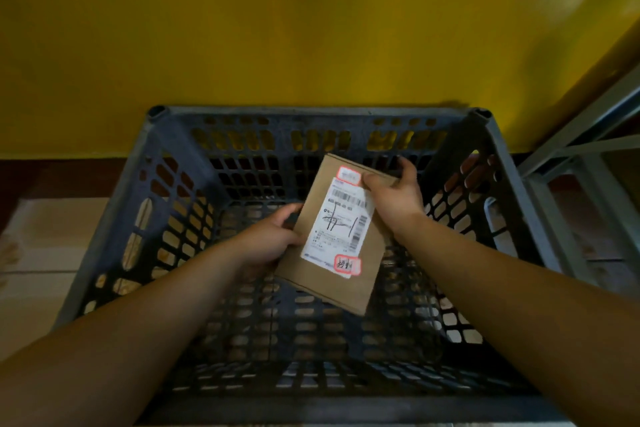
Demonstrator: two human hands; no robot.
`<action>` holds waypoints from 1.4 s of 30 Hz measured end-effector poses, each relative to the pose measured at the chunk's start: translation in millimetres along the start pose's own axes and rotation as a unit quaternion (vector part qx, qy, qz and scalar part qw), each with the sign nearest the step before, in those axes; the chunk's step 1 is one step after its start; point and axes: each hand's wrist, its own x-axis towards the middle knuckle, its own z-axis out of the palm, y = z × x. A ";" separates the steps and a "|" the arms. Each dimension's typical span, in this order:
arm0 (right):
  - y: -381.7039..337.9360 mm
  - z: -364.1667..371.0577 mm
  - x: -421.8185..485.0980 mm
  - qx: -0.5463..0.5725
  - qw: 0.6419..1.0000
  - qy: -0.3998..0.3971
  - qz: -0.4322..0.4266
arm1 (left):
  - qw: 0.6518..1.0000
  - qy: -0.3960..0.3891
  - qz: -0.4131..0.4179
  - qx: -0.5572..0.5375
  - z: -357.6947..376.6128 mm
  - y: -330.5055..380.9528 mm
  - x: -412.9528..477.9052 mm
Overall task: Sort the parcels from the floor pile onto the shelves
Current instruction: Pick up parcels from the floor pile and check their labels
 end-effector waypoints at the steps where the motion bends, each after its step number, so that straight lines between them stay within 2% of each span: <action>1: -0.6 -2.8 2.0 -0.031 1.000 -0.006 -0.004 | 1.000 -0.001 0.010 0.030 -6.3 0.0 1.5; 3: 1.7 -6.3 1.5 -0.107 0.991 -0.084 -0.002 | 0.996 0.003 0.031 0.088 -17.6 1.4 2.1; 5: 7.8 -7.5 0.6 -0.131 0.979 -0.156 0.010 | 0.991 0.036 0.042 0.123 -26.0 1.9 2.4; 7: 10.7 -8.2 1.0 -0.094 0.983 -0.157 0.015 | 0.980 0.142 0.036 0.136 -30.9 0.0 4.2; 9: 13.6 -7.6 3.5 -0.064 0.988 -0.141 0.018 | 0.973 0.214 -0.023 0.080 -34.1 -4.6 6.2; 12: 19.2 -2.1 1.3 -0.066 0.985 -0.156 0.038 | 0.978 0.149 -0.148 -0.009 -29.9 -6.4 2.2; 16: 18.4 2.6 -6.5 0.012 0.975 -0.192 0.110 | 0.976 0.093 -0.193 -0.040 -28.2 -11.3 0.1; 18: 17.8 4.2 -9.2 0.003 0.972 -0.203 0.117 | 0.979 0.088 -0.181 -0.035 -31.2 -13.4 -0.7; 19: 20.0 4.1 -7.6 -0.043 0.975 -0.195 0.097 | 0.982 0.092 -0.162 -0.029 -34.2 -14.1 0.5; 22: 21.8 -1.4 -4.9 -0.210 0.966 -0.151 -0.028 | 0.990 0.086 -0.106 -0.028 -40.9 -8.4 -3.0; 24: 19.6 -3.1 -9.4 -0.242 0.947 -0.200 -0.074 | 0.996 0.044 -0.078 -0.010 -41.7 -7.4 -4.3; 26: 19.9 -1.2 -17.0 -0.235 0.928 -0.279 -0.075 | 0.998 0.018 -0.055 0.012 -35.9 -5.7 -7.4; 28: 23.5 3.0 -22.3 -0.193 0.928 -0.311 -0.073 | 0.998 0.053 -0.018 -0.002 -29.1 -4.0 -7.1; 30: 25.3 4.7 -22.3 -0.135 0.947 -0.282 -0.080 | 0.990 0.137 0.010 -0.045 -25.5 1.3 -5.8; 32: 24.4 5.4 -19.6 -0.080 0.960 -0.255 -0.087 | 0.977 0.179 0.011 -0.113 -22.1 6.6 -7.1; 36: 21.1 9.4 -23.9 -0.047 0.961 -0.258 -0.088 | 0.986 0.112 -0.046 -0.111 -4.5 7.5 -11.9; 42: 14.8 9.2 -31.5 -0.071 0.965 -0.240 -0.079 | 0.984 0.078 -0.051 -0.151 -3.1 11.5 -18.3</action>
